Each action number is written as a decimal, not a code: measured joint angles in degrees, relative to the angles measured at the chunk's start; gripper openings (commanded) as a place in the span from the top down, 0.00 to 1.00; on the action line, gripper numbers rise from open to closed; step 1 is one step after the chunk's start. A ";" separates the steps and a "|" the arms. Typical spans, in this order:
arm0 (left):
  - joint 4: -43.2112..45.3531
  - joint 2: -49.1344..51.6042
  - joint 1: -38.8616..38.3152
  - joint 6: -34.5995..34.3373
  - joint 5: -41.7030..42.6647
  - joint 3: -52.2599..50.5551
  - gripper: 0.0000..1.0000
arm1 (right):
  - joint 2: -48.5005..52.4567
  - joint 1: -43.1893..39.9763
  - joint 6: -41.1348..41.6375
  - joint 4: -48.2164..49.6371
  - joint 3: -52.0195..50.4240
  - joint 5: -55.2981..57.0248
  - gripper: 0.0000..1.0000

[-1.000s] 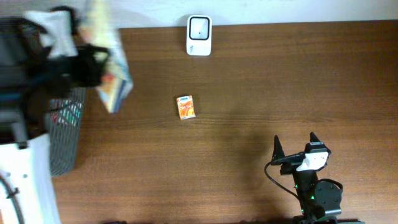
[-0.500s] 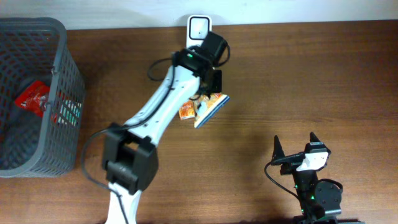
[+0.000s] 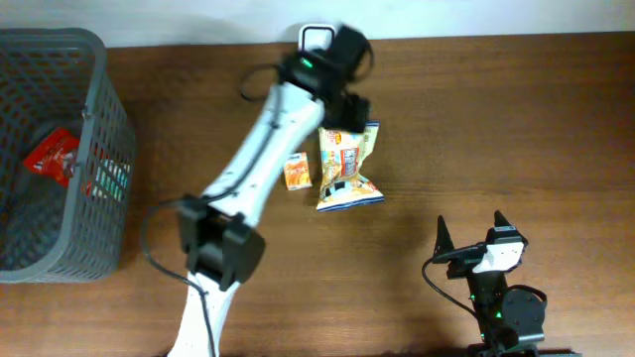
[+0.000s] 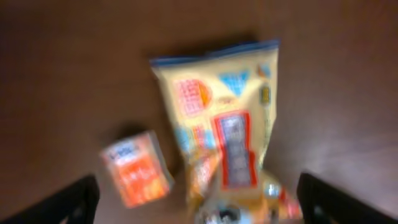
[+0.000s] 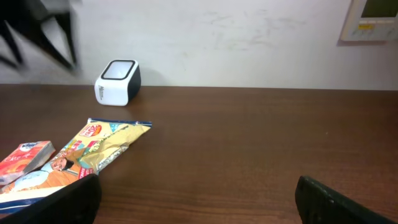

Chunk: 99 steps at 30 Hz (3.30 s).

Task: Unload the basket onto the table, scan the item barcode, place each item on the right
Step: 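Place the cream noodle bag beside the tissue pack with left gripper, then grasp the red Hacks candy bag in the basket with left gripper, then place the red Hacks bag right of the noodle bag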

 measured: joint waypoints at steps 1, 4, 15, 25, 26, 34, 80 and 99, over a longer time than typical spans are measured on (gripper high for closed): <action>-2.43 -1.55 2.86 -0.02 -0.24 6.62 0.01 | 0.00 0.00 0.02 0.00 0.00 0.00 0.02; -8.37 -7.93 11.89 0.00 -2.36 19.15 0.01 | 0.00 0.00 0.02 0.00 0.00 0.00 0.02; -18.10 -14.69 57.46 -4.87 -6.45 18.86 0.01 | 0.00 0.00 0.00 0.00 0.00 0.00 0.01; 9.62 -8.41 63.56 -5.92 -4.35 -16.15 0.00 | 0.00 0.00 0.02 0.00 0.00 0.00 0.01; 12.68 -7.69 63.56 -5.92 -3.19 -18.84 0.00 | 0.00 0.00 0.02 0.00 0.00 0.00 0.02; 22.73 -2.03 63.56 -5.97 0.66 -28.79 0.15 | 0.00 0.00 0.02 0.00 0.00 0.00 0.02; 17.42 7.15 -9.70 -4.92 15.28 -7.13 0.67 | 0.00 0.00 0.00 0.00 0.00 0.00 0.02; -9.46 -6.21 24.02 -0.90 14.36 32.13 0.04 | 0.00 0.00 0.00 0.02 0.00 0.00 0.01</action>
